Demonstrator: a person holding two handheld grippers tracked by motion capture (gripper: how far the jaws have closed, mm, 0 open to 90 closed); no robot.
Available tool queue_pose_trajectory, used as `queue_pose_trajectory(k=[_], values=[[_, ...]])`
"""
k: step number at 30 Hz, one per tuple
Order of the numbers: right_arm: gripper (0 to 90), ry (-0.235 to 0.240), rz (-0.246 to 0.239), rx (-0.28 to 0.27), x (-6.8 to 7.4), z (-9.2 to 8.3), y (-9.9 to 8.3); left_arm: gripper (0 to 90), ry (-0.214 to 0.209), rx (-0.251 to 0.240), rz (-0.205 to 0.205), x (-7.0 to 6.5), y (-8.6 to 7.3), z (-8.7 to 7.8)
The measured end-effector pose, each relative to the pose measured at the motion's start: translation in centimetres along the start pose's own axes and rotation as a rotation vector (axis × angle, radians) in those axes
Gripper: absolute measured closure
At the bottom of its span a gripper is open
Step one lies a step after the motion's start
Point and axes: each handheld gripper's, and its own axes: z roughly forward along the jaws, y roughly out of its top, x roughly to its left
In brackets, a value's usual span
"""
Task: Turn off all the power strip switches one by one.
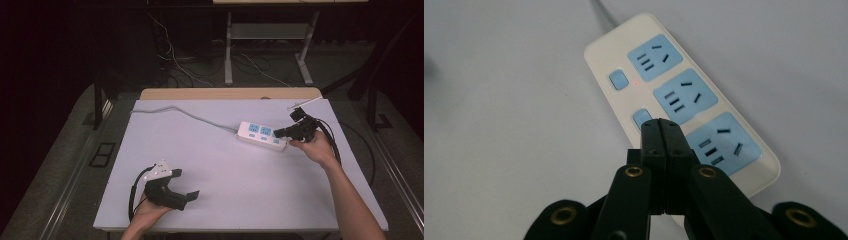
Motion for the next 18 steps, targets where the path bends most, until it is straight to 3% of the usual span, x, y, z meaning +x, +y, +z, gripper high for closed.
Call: queue_pose_trajectory(k=[7, 18], values=[[90.0, 0.033, 0.022, -0.007, 0.3, -0.1, 1.2, 0.0, 0.0, -0.003, -0.001, 0.0, 0.0, 0.0], [90.0, 0.032, 0.043, 0.003, 0.5, 1.3, 1.6, 0.0, 0.0, -0.003, 0.0, 0.0, 0.0, 0.0]])
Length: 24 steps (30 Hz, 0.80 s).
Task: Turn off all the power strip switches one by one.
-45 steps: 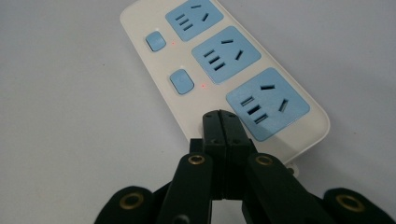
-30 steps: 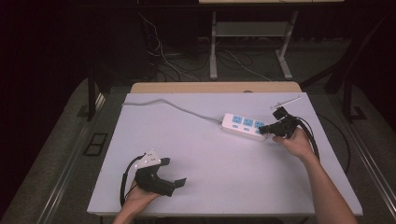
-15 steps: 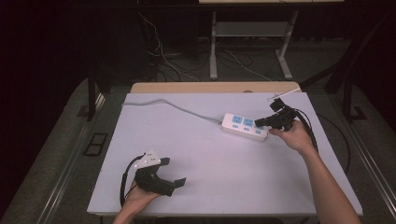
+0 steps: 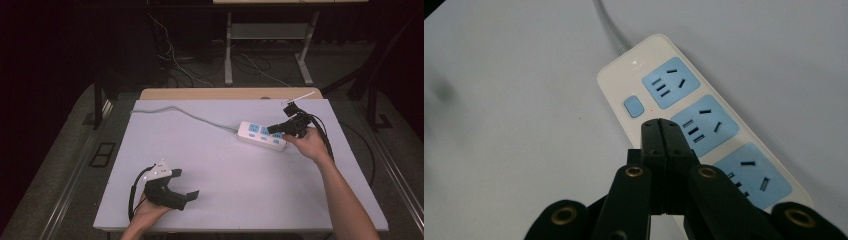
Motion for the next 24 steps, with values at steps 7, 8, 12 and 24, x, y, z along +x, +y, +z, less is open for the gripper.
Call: queue_pose_trajectory(k=[7, 8, 12, 24], values=[[90.0, -0.003, -0.005, 0.015, 0.1, 0.9, 0.0, 0.0, 0.0, 0.001, 0.002, 0.0, 0.0, 0.0], [90.0, -0.004, -0.007, 0.017, 0.0, 1.0, 0.0, 0.0, 0.0, 0.001, 0.002, 0.0, 0.0, 0.0], [90.0, -0.001, -0.007, 0.023, 0.0, 1.4, 0.0, 0.0, 0.0, 0.002, 0.002, 0.0, 0.0, 0.0], [90.0, -0.007, 0.001, 0.044, -0.1, 2.6, -0.2, 0.0, -0.001, 0.0, 0.002, 0.1, 0.0, -0.1]])
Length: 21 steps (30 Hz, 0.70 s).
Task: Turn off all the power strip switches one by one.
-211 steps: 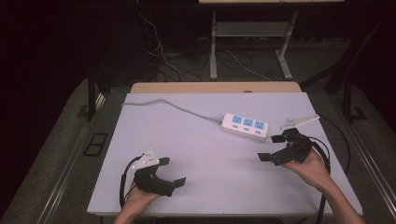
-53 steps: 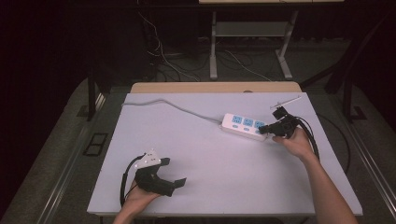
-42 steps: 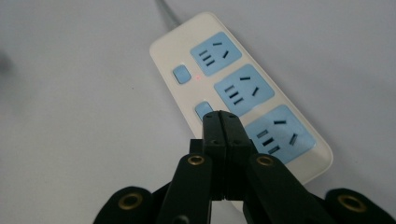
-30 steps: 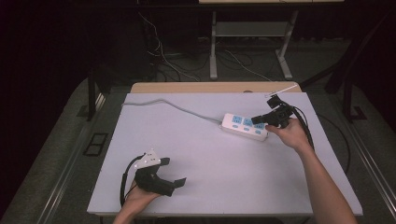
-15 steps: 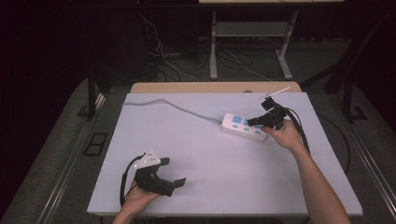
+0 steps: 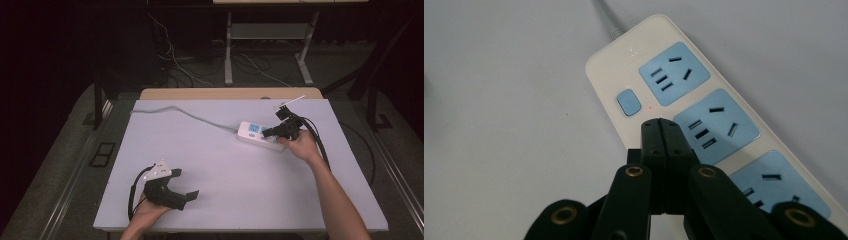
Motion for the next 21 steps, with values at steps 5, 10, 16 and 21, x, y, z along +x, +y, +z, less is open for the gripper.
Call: queue_pose_trajectory(k=[5, 10, 16, 21], values=[[90.0, -0.004, -0.001, 0.003, -0.07, 0.36, -0.06, 0.0, -0.001, 0.001, 0.002, 0.0, 0.0, 0.0], [90.0, -0.004, 0.01, 0.007, -0.24, 0.75, -0.18, 0.0, -0.001, 0.0, 0.0, -0.02, 0.0, -0.01], [90.0, -0.006, 0.001, 0.001, -0.27, 0.78, -0.22, 0.0, -0.001, 0.003, 0.003, -0.08, 0.01, 0.02], [90.0, 0.002, -0.006, -0.01, -0.38, 0.76, -0.42, 0.0, -0.006, 0.007, 0.008, -0.15, 0.0, 0.08]])
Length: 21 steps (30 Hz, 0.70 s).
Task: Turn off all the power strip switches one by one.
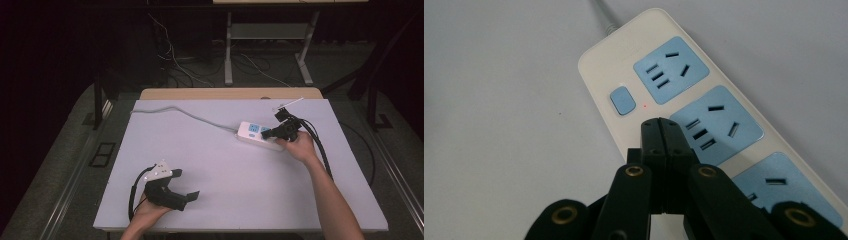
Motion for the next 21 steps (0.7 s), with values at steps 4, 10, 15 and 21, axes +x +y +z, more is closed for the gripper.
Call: queue_pose_trajectory(k=[4, 10, 15, 21], values=[[90.0, -0.006, -0.009, -0.006, 0.08, 0.0, -0.09, 0.0, 0.0, 0.0, -0.005, 0.02, -0.01, 0.07], [90.0, -0.017, -0.004, -0.018, 0.2, 0.03, -0.26, 0.0, 0.0, 0.002, 0.001, -0.12, 0.01, 0.1], [90.0, 0.004, 0.034, -0.043, -0.12, 0.13, -0.67, 0.0, 0.004, -0.002, -0.001, -0.01, 0.01, -0.07], [90.0, -0.015, -0.003, -0.039, 0.24, 0.11, -0.67, 0.0, 0.011, -0.006, -0.008, 0.26, -0.03, -0.24]])
